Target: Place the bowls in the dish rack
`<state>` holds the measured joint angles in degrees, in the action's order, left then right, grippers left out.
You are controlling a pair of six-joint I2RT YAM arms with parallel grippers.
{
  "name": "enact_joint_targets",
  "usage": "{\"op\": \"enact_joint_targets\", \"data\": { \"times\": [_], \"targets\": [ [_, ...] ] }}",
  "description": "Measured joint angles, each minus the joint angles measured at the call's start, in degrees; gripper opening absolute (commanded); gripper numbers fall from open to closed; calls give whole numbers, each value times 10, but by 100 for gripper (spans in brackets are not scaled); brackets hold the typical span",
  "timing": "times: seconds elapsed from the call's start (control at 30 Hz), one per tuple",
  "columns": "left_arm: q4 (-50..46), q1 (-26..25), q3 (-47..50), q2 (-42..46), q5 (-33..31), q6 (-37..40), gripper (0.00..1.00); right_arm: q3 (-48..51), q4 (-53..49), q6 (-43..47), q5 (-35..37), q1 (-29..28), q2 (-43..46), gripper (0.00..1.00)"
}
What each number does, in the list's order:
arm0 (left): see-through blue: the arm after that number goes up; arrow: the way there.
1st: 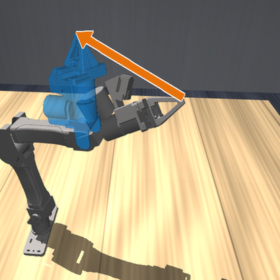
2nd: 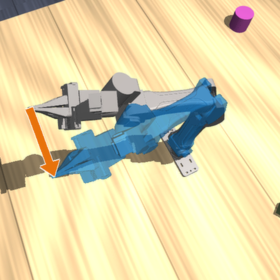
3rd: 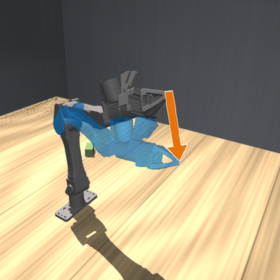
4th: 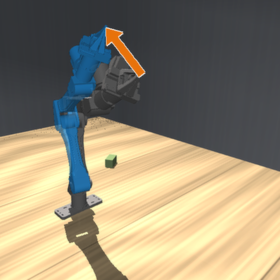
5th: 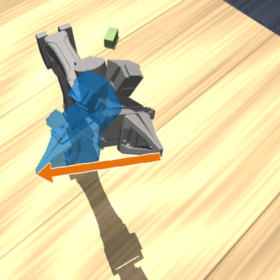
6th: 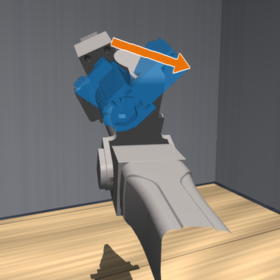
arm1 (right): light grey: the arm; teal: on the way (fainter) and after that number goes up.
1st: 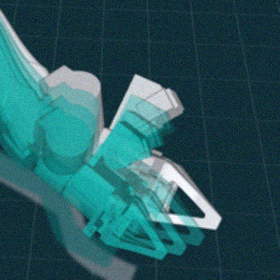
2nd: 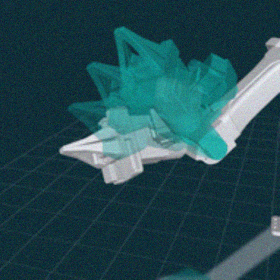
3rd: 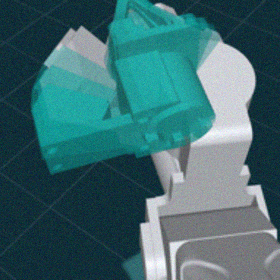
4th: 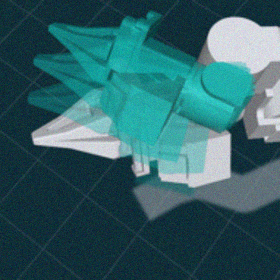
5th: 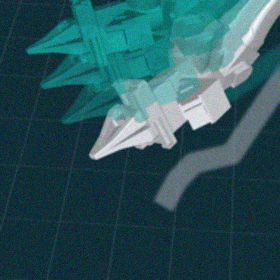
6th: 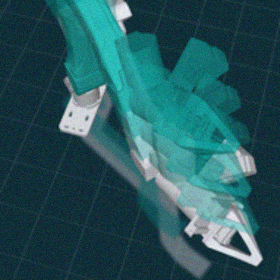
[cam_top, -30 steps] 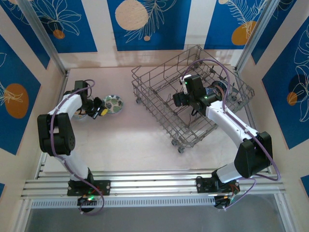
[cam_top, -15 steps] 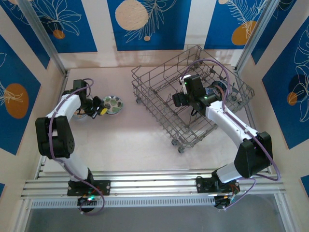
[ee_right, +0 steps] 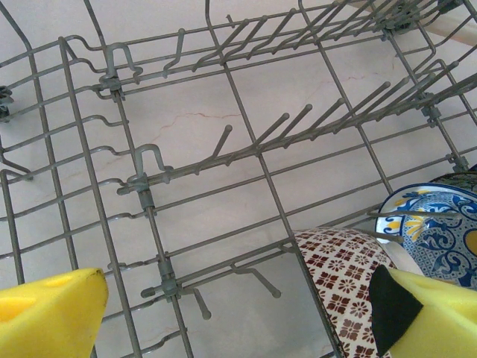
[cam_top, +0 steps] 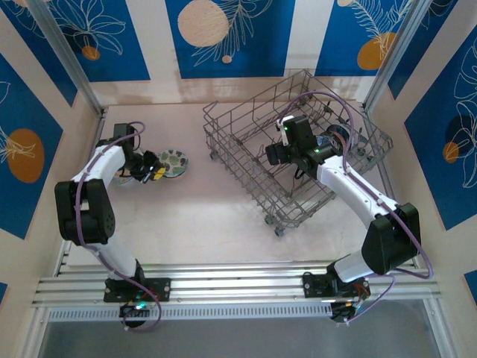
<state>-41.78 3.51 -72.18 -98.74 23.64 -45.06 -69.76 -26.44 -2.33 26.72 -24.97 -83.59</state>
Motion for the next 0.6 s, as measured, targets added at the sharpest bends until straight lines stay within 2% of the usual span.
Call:
{"op": "enact_joint_targets", "data": {
  "times": [0.33,0.6],
  "targets": [
    [-16,-4,-15,-3,-13,7,29,-5,0,0,-2,-1,-10,92],
    [-24,-10,-15,-14,-18,9,34,-5,0,0,-2,-1,-11,92]
  ]
}}
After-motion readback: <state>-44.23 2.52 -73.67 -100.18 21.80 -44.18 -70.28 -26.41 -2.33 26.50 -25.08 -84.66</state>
